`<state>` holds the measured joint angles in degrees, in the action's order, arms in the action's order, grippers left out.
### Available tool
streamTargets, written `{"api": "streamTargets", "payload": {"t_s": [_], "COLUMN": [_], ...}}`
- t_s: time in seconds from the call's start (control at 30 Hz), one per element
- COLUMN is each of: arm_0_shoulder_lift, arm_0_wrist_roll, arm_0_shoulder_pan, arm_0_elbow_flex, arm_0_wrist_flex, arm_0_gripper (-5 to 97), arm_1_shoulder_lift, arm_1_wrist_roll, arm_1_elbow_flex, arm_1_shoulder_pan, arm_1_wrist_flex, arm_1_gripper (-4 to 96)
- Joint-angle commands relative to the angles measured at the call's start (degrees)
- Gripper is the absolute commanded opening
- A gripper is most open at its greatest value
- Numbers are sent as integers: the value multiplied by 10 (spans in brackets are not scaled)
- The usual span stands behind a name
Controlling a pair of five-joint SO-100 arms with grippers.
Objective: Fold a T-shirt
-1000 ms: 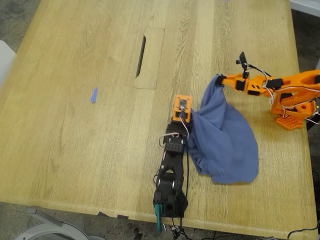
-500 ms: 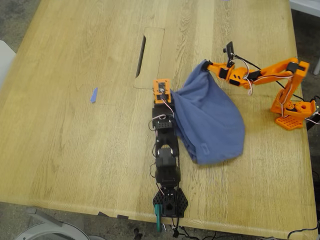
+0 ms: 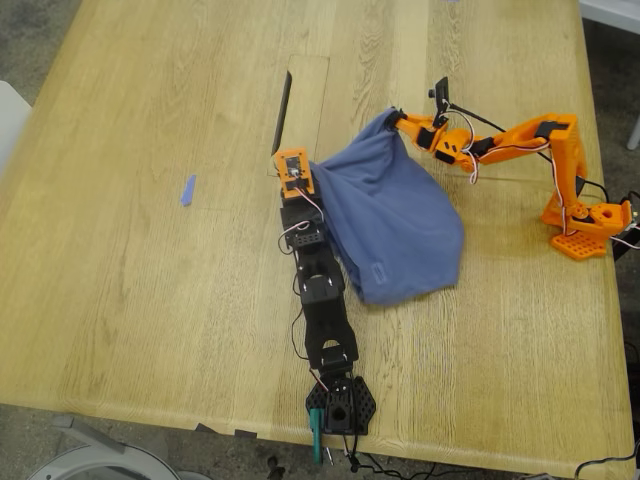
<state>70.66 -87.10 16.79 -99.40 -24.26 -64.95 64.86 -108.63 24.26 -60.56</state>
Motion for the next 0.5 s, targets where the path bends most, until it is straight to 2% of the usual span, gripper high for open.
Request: {"api": "streamTargets", "payload": {"t_s": [0.0,0.17,0.3,0.47], "arm_0_shoulder_lift": [4,-62,-74,-49], "arm_0_wrist_roll": [10,13,12,11], "arm_0_shoulder_pan": [75,91,92,91], "arm_0_elbow_flex": [122,216,235,260], "arm_0_wrist_flex": [-53,-75,-66,35], "arm_0_gripper": [-2,-2,-2,-2], "arm_1_shoulder_lift": [16,66,83,84], "arm_1_wrist_roll": [6,13,15,13], "arm_1_elbow_flex": [66,117,142,175], "arm_1_shoulder_pan": [22,25,32,49], "arm_1_wrist_flex": [-32,-74,-83,-69], "arm_1_gripper": [0,0,0,0]}}
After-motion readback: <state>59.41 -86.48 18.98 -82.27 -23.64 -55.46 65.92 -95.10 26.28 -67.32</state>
